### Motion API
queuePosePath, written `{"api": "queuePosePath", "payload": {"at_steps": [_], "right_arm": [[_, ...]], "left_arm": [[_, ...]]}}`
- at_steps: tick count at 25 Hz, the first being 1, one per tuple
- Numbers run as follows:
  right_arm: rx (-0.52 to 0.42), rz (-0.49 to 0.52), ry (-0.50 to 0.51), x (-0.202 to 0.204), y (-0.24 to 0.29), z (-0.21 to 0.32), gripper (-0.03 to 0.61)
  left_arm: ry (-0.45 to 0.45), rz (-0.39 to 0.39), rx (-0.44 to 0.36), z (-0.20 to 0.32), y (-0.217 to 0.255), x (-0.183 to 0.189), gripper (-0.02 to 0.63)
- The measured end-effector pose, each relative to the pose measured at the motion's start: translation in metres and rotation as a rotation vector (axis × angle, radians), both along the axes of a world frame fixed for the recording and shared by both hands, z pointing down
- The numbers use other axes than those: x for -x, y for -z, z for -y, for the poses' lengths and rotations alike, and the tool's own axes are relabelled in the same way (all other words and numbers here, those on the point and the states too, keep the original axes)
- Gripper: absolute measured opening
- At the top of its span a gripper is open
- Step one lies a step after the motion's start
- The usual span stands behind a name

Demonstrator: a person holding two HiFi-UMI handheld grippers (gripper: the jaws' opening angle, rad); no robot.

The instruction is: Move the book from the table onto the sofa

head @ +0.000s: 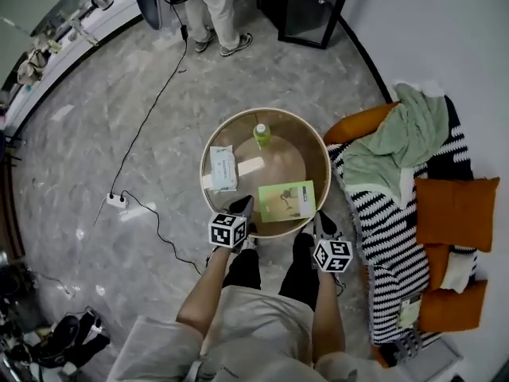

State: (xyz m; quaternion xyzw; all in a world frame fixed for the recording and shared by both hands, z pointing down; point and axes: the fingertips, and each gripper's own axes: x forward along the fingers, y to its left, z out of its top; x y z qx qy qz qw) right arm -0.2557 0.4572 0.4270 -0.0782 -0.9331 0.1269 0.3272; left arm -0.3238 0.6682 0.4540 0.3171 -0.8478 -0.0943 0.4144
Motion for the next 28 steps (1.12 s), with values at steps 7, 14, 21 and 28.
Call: {"api": "queuePosePath", "payload": {"at_steps": [7,14,21,28], "right_arm": [[0.019,-0.093,0.188,0.024,-0.076,0.033,0.006],[0.061,-0.187,0.224,0.025,-0.165,0.051,0.008],[0.125,-0.276,0.217,0.015,-0.227,0.042,0.057],[0.172,-0.309,0.189,0.019,-0.259,0.038,0.146]], "left_arm": [[0.094,-0.108,0.013,0.005,-0.075,0.005,0.009],[0.191,-0.228,0.059,0.001,-0.161,-0.015,0.011],[0.207,-0.275,0.03,0.008,-0.208,-0.028,0.017],[0.166,-0.311,0.004,0.015,-0.235,-0.031,0.168]]}}
